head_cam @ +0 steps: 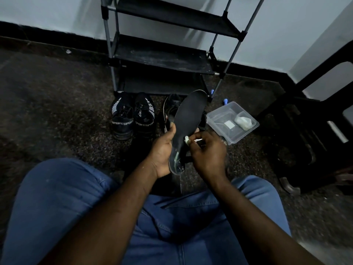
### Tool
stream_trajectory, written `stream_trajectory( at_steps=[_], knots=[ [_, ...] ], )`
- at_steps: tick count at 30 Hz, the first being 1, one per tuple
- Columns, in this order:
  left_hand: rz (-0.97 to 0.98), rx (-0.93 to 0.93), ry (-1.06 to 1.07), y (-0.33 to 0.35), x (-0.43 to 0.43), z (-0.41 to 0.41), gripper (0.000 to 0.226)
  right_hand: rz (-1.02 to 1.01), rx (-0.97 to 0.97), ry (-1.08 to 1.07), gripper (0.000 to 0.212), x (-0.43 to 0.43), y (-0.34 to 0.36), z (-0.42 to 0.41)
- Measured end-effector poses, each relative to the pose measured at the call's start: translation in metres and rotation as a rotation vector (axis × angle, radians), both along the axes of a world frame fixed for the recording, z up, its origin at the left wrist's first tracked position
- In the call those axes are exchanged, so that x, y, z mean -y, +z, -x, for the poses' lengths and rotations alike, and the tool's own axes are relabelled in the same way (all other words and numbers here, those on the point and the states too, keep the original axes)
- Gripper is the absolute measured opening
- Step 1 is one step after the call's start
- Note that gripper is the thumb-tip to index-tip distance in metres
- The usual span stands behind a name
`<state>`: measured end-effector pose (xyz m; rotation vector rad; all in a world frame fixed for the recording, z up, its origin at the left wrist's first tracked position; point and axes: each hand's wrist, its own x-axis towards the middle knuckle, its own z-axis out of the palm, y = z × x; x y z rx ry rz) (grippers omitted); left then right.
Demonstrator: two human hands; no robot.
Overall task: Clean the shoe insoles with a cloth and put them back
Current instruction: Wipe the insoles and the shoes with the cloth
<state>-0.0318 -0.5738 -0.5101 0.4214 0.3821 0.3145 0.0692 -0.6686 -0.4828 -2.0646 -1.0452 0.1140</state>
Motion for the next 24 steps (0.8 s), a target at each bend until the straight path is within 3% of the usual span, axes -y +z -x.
stream_trajectory(
  at_steps=[9,15,21,24],
  knots=[
    [-0.057,-0.052,0.020,-0.002,0.000,0.002,0.070,0.063,0.491,0.272,0.008,-0.005,0.000,0.007],
    [-0.036,-0.039,0.061,-0.001,0.001,0.002,0.057,0.072,0.439,0.117,0.010,-0.022,0.011,-0.014],
    [-0.043,-0.106,0.075,-0.008,-0.004,0.000,0.067,0.097,0.414,0.362,0.024,-0.005,-0.002,0.016],
    [-0.022,-0.083,0.080,-0.006,-0.001,0.000,0.063,0.087,0.458,0.281,0.015,-0.014,0.005,-0.001]
  ],
)
